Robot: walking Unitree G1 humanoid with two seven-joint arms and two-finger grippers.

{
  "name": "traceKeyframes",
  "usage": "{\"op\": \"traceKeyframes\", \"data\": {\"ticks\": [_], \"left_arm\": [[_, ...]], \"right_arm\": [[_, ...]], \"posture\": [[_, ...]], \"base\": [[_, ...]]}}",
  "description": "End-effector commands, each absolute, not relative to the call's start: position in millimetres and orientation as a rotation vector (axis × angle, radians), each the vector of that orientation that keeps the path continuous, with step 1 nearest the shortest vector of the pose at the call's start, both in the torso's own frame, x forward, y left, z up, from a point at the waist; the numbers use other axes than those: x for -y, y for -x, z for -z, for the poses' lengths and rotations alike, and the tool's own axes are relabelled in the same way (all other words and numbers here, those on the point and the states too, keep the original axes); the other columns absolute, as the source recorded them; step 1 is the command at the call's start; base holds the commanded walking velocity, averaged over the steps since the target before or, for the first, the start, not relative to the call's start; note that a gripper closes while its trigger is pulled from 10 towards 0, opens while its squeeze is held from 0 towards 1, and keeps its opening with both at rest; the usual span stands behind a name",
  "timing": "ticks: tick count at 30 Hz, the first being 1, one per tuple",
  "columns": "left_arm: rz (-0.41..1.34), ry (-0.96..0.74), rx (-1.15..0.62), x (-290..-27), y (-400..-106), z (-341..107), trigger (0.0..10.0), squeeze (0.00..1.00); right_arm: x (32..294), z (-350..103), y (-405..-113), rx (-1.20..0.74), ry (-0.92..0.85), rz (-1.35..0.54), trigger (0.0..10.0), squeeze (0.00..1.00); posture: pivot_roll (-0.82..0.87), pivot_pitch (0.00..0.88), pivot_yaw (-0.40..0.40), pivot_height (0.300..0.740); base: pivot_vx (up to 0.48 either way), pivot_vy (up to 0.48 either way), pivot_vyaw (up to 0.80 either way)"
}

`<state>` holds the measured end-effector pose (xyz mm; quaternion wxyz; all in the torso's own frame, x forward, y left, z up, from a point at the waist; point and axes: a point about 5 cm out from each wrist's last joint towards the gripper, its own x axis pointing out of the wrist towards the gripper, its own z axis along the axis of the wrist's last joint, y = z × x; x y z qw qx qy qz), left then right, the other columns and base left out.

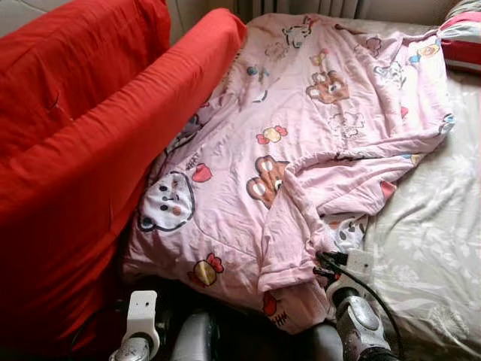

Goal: Clean up the room

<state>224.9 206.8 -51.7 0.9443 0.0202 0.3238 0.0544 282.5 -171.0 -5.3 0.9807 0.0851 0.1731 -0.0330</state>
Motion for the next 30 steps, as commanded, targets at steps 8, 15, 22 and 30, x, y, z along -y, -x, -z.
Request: {"op": "traceKeyframes", "data": {"ticks": [8, 15, 22, 30], "left_arm": [[-0.122, -0.03, -0.693, -204.3, -219.7, 56.4, 10.0, 0.0], [-0.115, -0.03, -0.692, -201.9, -221.6, 55.8, 10.0, 0.0], [-0.118, -0.022, -0.694, -201.4, -220.7, 56.4, 10.0, 0.0], [-0.116, -0.019, -0.693, -201.2, -220.0, 56.7, 10.0, 0.0]], "right_arm": [[166.3, 1.9, -285.2, -0.331, -0.09, 0.057, 10.0, 0.0], [164.6, 0.6, -285.8, -0.317, -0.068, 0.06, 10.0, 0.0], [164.8, 0.2, -285.3, -0.308, -0.066, 0.062, 10.0, 0.0], [159.6, 3.1, -282.7, -0.317, -0.092, 0.045, 10.0, 0.0]], "posture": [[-0.03, 0.182, 0.041, 0.699], [-0.03, 0.186, 0.044, 0.74], [-0.03, 0.188, 0.041, 0.74], [-0.03, 0.189, 0.037, 0.74]], "base": [[0.0, 0.0, 0.0], [0.0, 0.0, 0.0], [0.0, 0.0, 0.0], [0.0, 0.0, 0.0]]}}
